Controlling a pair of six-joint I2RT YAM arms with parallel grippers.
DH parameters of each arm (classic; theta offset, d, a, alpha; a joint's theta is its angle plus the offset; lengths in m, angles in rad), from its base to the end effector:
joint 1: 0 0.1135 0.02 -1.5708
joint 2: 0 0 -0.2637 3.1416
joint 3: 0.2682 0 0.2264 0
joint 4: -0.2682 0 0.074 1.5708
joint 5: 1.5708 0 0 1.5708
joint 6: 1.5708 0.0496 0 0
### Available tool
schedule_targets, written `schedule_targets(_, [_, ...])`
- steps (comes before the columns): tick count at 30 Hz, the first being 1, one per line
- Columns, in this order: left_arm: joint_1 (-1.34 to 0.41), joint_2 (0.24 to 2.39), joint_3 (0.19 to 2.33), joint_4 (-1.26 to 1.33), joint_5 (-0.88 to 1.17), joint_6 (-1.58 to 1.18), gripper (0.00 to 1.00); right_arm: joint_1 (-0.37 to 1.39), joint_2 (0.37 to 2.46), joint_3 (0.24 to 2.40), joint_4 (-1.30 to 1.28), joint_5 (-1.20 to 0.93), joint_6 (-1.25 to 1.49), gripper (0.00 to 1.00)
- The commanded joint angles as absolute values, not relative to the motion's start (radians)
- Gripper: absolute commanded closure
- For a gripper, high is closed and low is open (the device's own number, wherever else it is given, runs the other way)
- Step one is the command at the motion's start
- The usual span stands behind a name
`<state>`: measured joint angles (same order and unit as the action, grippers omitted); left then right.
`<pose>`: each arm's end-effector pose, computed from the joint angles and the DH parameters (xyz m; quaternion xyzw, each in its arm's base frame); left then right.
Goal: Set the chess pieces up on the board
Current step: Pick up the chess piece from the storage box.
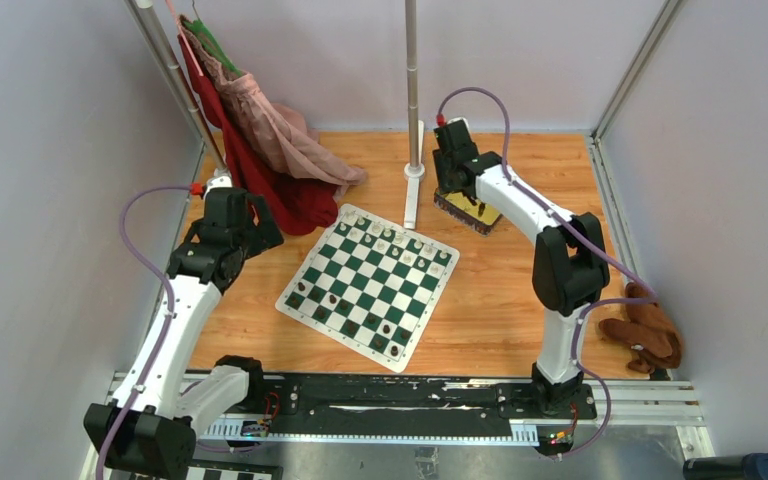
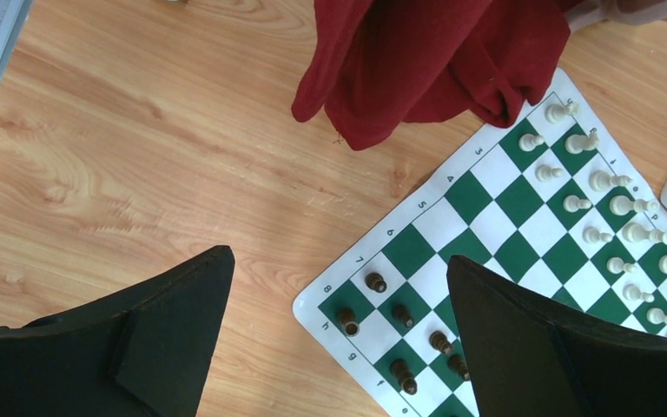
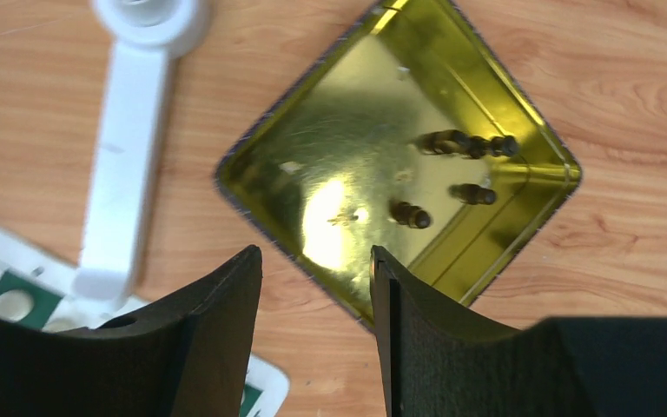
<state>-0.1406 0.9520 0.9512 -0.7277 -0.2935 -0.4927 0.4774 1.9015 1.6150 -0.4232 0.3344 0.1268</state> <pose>0.1763 -0.0105 0.3072 -0.2170 0.8784 0.0009 0.4259 0.3838 0.1802 0.2800 -0.0879 0.8944 -0.0219 0.4379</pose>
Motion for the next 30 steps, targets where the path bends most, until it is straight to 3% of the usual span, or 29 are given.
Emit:
schedule_targets(1, [-0.132, 0.971, 0.955, -0.71, -0.291, -0.478, 0.0, 0.397, 1.947, 1.677, -0.449, 0.376, 0.184, 0.47])
schedule_targets(30, [-0.132, 1.017, 0.97, -0.716, -0.326, -0.455, 0.0, 0.273, 2.047, 1.63, -0.462, 0.337, 0.319, 0.5])
